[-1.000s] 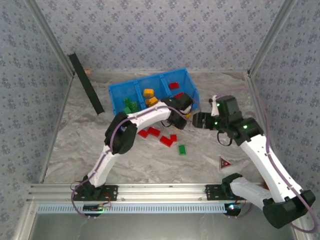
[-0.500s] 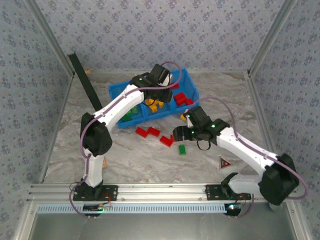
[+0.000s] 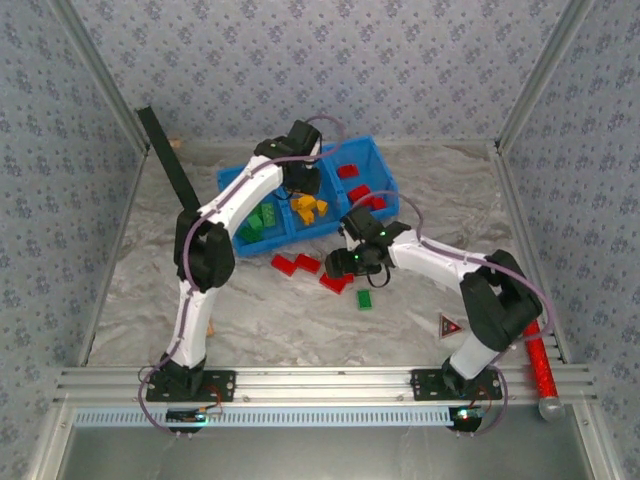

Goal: Sort the legos into containers by color
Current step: Place the lego in the container.

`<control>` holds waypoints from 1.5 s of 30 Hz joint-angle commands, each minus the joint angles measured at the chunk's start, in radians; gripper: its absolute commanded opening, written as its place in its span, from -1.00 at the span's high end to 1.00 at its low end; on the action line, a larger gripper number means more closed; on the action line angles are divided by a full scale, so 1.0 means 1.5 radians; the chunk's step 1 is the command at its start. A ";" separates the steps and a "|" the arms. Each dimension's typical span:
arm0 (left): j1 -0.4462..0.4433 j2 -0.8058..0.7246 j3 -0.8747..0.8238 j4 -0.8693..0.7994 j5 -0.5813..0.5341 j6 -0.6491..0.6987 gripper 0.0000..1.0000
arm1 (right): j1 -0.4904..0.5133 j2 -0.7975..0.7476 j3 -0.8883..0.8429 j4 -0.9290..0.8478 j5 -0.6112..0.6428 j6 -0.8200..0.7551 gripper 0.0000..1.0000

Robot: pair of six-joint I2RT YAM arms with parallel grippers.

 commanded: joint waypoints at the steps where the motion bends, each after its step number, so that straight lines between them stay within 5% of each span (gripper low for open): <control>1: -0.001 0.027 0.038 -0.023 -0.002 0.011 0.44 | 0.002 0.029 0.027 -0.019 0.004 0.017 -0.41; 23: -0.001 0.107 0.085 -0.034 0.033 -0.012 0.33 | -0.007 0.113 0.043 -0.020 0.040 0.042 0.00; 38: -0.013 0.110 0.087 -0.044 0.039 -0.025 0.02 | -0.004 0.125 0.071 -0.070 0.108 0.019 -0.02; 45: -0.015 0.077 0.084 -0.050 0.041 -0.021 -0.09 | -0.006 0.136 0.070 -0.063 0.110 0.020 0.22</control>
